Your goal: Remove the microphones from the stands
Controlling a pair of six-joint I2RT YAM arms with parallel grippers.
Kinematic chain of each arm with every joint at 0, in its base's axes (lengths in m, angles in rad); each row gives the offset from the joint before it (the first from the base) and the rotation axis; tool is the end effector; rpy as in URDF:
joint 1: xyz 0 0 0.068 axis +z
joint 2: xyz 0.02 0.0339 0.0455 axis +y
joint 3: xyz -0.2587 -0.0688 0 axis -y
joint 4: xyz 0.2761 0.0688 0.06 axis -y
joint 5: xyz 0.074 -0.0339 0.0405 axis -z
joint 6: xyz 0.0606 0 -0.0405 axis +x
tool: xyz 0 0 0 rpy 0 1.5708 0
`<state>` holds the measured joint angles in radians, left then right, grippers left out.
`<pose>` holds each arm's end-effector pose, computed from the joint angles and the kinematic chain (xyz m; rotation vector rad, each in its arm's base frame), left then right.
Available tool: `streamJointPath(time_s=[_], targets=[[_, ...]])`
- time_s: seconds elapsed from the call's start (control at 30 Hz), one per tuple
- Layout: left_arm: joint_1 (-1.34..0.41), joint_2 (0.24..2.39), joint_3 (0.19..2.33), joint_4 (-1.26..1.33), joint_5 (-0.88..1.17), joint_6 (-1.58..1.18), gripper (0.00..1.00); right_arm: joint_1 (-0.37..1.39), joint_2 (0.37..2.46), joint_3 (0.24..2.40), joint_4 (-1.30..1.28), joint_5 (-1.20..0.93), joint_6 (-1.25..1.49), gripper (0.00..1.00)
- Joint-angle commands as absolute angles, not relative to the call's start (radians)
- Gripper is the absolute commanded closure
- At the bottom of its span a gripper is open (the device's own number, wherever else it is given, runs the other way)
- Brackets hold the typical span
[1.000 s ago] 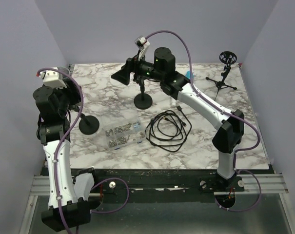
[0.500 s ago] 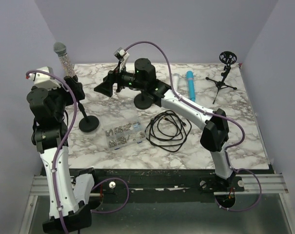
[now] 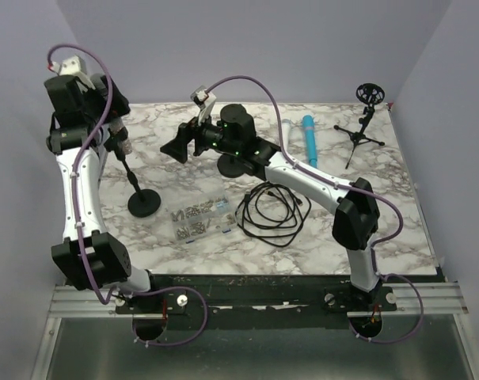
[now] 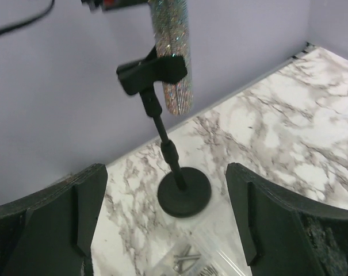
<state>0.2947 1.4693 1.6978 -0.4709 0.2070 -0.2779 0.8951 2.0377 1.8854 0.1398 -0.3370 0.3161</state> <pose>0.3658 0.0980 0.4599 -0.3690 1.7734 -0.1757 0.3281 0.4414 0.3603 -0.7569 1.5433 1.1901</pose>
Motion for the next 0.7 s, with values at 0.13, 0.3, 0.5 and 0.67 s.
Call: streamJointPath(time_s=[0.13,0.3,0.5,0.67], targets=[[0.273,1.297,1.418,-0.392,0.285,-0.25,0.14,0.898,1.917,1.803,0.222,-0.268,0.245,0.06],[0.273,1.319,1.381,-0.313,0.23,-0.216,0.3,0.898,1.925,1.782,0.247,-0.275,0.256,0.06],[0.27,1.753,1.766,-0.545,0.237,-0.158,0.01,0.898,1.882,1.721,0.286,-0.242,0.216,0.06],[0.253,1.886,1.832,-0.477,0.201,-0.147,0.01,0.898,1.815,1.655,0.313,-0.22,0.166,0.06]])
